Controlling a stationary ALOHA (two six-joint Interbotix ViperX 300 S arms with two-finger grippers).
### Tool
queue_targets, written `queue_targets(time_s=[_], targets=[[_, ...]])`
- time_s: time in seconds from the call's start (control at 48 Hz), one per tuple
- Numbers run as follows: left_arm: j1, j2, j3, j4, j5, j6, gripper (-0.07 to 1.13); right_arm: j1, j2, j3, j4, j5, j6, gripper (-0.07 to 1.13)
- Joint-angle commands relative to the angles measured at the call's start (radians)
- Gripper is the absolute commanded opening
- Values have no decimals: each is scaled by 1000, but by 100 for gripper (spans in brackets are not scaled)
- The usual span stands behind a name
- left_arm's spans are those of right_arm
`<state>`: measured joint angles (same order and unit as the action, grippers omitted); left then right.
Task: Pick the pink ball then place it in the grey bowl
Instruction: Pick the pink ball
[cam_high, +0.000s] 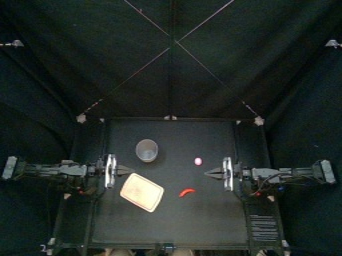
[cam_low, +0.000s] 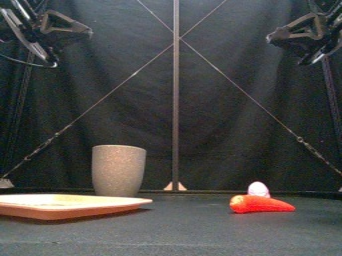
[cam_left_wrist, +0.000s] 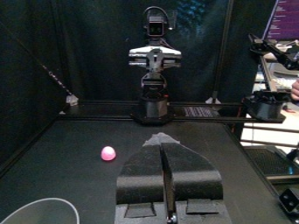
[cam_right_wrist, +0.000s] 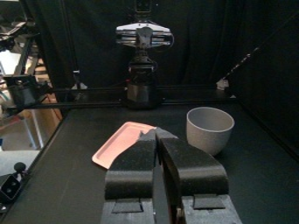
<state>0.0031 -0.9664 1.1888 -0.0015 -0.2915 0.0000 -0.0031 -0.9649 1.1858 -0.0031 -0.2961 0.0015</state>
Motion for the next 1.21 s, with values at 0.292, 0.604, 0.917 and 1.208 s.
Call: queue_targets(time_s=[0.292,0.604,0.917,1.208], targets=[[3,14,-2,-46,-17,-3,11,-209,218,-26,5,-2,6,23],[-2,14,0,-48,-25,-2,11,-333,383,-28,34,37,12,97],[0,14,6,-48,-58,-2,11,-413,568,-60,15,89,8,105],[2,14,15,-48,-60,-2,11,-469,746,-129,-11,199,11,105]])
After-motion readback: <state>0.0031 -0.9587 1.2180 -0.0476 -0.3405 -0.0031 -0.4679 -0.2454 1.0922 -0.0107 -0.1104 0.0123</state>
